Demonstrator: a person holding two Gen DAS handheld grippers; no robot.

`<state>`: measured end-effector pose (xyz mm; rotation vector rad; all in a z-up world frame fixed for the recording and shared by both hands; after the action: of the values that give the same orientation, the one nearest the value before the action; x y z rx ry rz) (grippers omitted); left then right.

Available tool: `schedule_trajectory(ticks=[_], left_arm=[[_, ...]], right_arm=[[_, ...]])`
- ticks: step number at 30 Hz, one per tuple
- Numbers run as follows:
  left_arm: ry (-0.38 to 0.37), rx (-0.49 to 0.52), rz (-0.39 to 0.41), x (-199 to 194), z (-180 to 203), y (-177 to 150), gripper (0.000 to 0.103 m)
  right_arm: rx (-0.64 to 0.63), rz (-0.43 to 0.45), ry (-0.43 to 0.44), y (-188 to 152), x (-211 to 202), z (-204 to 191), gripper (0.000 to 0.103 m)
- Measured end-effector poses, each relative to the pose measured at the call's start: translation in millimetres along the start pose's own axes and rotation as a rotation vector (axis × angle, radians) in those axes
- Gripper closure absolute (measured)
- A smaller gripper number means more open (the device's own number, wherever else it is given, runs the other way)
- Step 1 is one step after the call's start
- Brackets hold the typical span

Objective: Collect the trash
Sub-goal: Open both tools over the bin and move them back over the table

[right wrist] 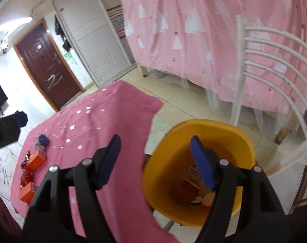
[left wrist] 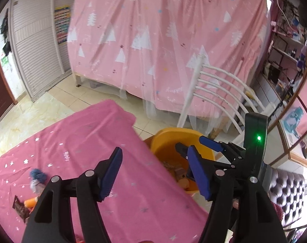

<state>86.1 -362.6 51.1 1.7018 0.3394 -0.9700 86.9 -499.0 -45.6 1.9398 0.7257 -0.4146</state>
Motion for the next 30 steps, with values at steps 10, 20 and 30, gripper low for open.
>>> schedule_trajectory(ticks=[10,20,30], left_arm=[[0.073,-0.098,0.031,-23.2,-88.5,-8.0,0.035],[0.147,-0.194,0.043,-37.5,-172.3,-24.7,0.032],[0.260,-0.294,-0.004,-32.9,-262.2,-62.2,0.032]], right_arm=[[-0.100,-0.056,0.052,2.9,31.1,-69.9,0.034],[-0.196,-0.107,0.093,2.7,59.9,-135.9,0.034],[-0.294,-0.167,0.142,-7.5,92.9,-204.5,0.034]])
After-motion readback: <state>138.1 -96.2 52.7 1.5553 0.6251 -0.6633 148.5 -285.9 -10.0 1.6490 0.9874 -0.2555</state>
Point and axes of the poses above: each gripper's, at about its wrist camera, not at the fingertips, and x roughly the way its jaws point, z to its right, y to its top, the point moved 7 cm from there along x, roughly the way its jaws point, and after that the axes turned 13 degrees about y, right-handed, at the moved point
